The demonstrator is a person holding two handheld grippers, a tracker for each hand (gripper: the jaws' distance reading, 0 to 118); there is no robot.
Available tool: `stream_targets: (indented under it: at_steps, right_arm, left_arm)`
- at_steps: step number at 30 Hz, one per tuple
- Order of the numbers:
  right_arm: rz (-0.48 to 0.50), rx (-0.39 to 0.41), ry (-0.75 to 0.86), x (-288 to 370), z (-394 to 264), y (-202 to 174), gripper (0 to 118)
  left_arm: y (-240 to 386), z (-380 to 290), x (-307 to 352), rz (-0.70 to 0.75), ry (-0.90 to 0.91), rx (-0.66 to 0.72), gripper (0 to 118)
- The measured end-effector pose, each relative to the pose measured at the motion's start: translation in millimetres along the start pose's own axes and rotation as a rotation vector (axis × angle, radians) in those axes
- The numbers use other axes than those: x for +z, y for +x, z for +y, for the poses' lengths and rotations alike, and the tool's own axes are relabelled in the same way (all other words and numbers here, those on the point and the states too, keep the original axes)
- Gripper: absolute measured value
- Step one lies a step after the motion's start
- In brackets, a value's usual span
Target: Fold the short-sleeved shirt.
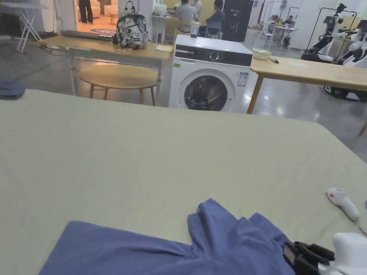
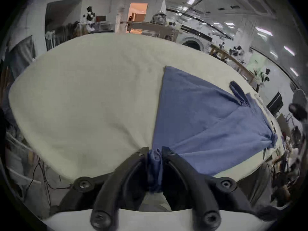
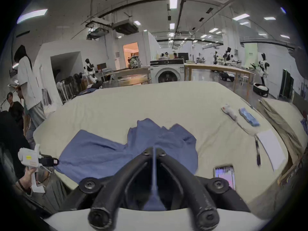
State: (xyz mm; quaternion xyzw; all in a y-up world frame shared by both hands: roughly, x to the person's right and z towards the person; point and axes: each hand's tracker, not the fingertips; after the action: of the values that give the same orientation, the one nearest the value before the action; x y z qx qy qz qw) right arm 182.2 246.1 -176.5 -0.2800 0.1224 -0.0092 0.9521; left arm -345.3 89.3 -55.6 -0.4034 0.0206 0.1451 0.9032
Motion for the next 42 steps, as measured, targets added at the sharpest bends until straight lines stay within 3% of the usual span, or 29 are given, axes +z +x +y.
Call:
stream_targets:
  at_steps: [1,2,4,7,9,11,13,14,15,16,17,18,19,22,24,28,31,34,36,40,42]
  right_arm:
    - [0.011,0.016,-0.038,-18.8,15.1,2.1,39]
    - [0.033,0.028,-0.114,-46.8,31.2,4.5,51]
    - [0.065,0.055,-0.214,-107.9,57.1,6.4,88]
    - [0.065,0.118,-0.410,-200.6,78.4,2.3,87]
    - [-0.007,0.217,-0.517,-256.7,79.1,-4.7,87]
    - [-0.056,0.260,-0.591,-300.6,73.7,-7.4,87]
    - [-0.048,0.254,-0.644,-328.7,61.6,-6.4,84]
    - [-0.028,0.229,-0.683,-334.5,55.3,-6.3,74]
    - [-0.063,0.203,-0.652,-329.4,52.7,-11.6,57]
    - [-0.080,0.216,-0.621,-324.9,54.6,-16.6,55]
    - [-0.056,0.251,-0.609,-308.4,54.7,-25.5,41]
    - [-0.057,0.285,-0.595,-303.6,53.7,-29.4,0]
    - [-0.079,0.308,-0.588,-298.1,53.9,-32.9,0]
    - [-0.008,0.239,-0.552,-266.4,68.2,-32.7,0]
    - [-0.041,0.244,-0.412,-216.9,90.5,-37.0,0]
    - [0.000,0.143,-0.191,-106.1,139.8,-17.9,0]
    - [-0.028,0.157,0.003,-28.2,176.2,-3.1,0]
    - [0.002,0.068,0.138,52.9,209.6,7.3,0]
    - [-0.026,0.056,0.221,88.9,234.3,15.1,0]
    - [-0.167,0.126,0.348,131.2,294.7,20.4,0]
    - [-0.188,0.103,0.395,136.6,326.0,22.1,0]
  left_arm:
    - [1.1,-0.3,-1.7,-0.002,-0.007,-0.013,8]
    - [5.2,0.7,2.7,0.001,-0.013,-0.017,8]
    - [2.6,2.5,1.3,-0.015,-0.032,0.051,8]
    - [2.5,2.5,5.6,-0.006,-0.023,0.050,8]
    - [8.1,3.3,6.4,0.011,-0.020,0.038,8]
    - [10.2,5.9,6.9,0.024,-0.026,0.027,8]
    - [11.4,6.1,8.2,0.026,-0.027,0.028,8]
    - [9.2,8.8,7.7,0.026,-0.027,0.030,8]
    - [10.0,8.8,8.6,0.038,-0.025,0.028,8]
    - [12.4,9.0,7.9,0.043,-0.026,0.029,8]
    - [14.2,9.4,8.1,0.047,-0.025,0.024,8]
    - [13.3,10.9,6.0,0.049,-0.022,0.019,8]
    - [13.6,12.3,6.6,0.050,-0.021,0.017,8]
    - [3.2,13.1,15.8,-0.006,0.031,0.049,8]
    - [6.6,18.1,38.7,-0.004,0.128,0.072,8]
    - [14.3,47.3,82.7,-0.135,0.329,0.106,8]
    - [23.6,84.9,105.5,-0.165,0.425,0.023,8]
    - [41.8,135.8,125.2,-0.229,0.507,-0.032,8]
    - [49.7,179.2,138.6,-0.304,0.538,-0.064,8]
    - [71.9,273.4,162.4,-0.298,0.645,-0.158,8]
    - [81.6,315.0,169.0,-0.318,0.662,-0.148,8]
